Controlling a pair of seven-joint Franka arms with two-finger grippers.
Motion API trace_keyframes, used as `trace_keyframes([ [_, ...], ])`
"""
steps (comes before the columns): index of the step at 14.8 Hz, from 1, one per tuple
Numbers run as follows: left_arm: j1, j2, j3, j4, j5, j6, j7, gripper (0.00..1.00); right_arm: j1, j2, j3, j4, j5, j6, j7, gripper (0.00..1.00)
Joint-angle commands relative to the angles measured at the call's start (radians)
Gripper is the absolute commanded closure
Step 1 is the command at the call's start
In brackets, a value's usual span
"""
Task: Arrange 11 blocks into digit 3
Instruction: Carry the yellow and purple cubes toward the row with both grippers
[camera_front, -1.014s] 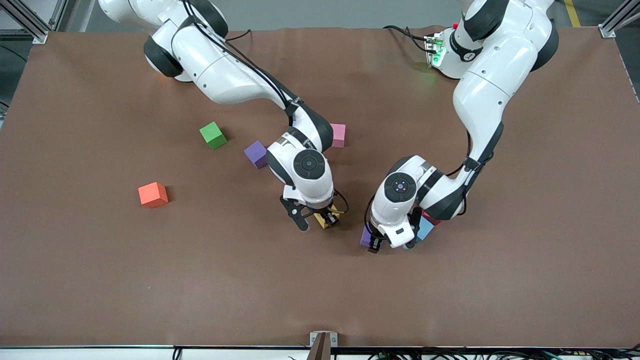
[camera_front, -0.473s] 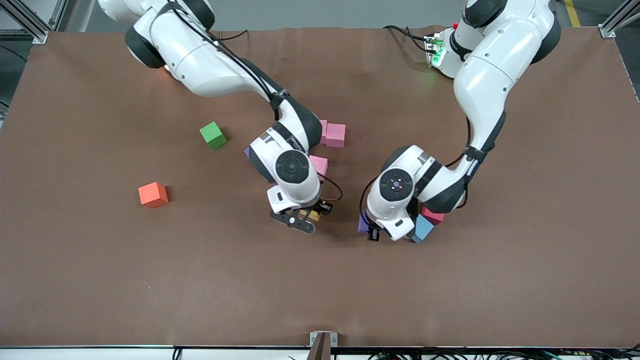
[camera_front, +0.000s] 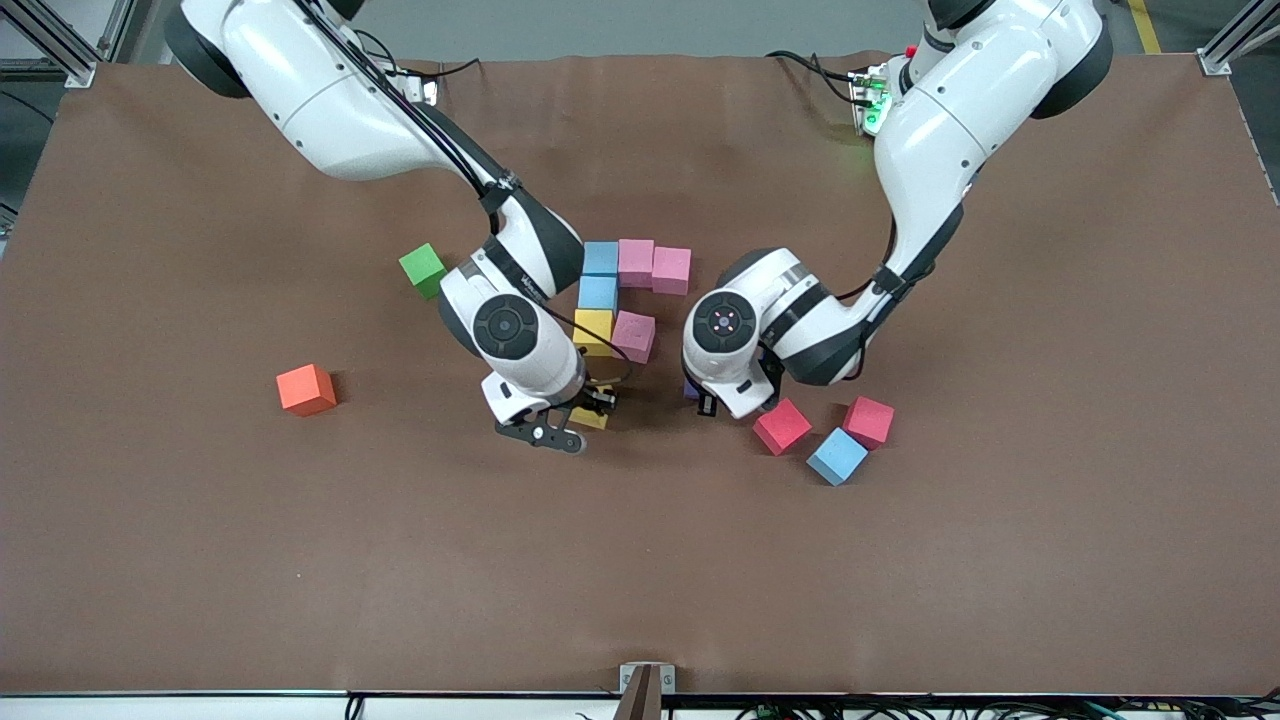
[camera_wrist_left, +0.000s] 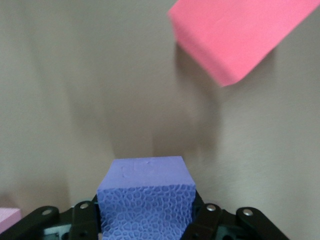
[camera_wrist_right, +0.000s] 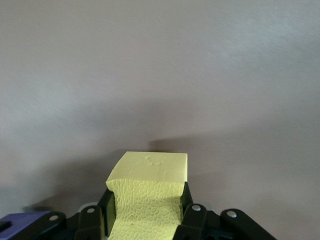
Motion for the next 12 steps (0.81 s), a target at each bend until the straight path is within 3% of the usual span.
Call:
trace_keyframes([
  [1, -0.039, -0.033, 0.005, -0.041, -0.007, 0.005, -0.07, 0.7, -0.033, -0.089, 0.02, -0.148, 0.014, 0.042, -0.046, 0.95],
  [6, -0.083, -0.03, 0.008, -0.069, -0.002, 0.056, -0.132, 0.7, -0.032, -0.117, 0.02, -0.254, 0.012, 0.174, -0.084, 0.96],
  [12, -0.102, -0.026, 0.016, -0.084, -0.001, 0.092, -0.178, 0.7, -0.015, -0.124, 0.019, -0.275, 0.009, 0.212, -0.083, 0.96],
])
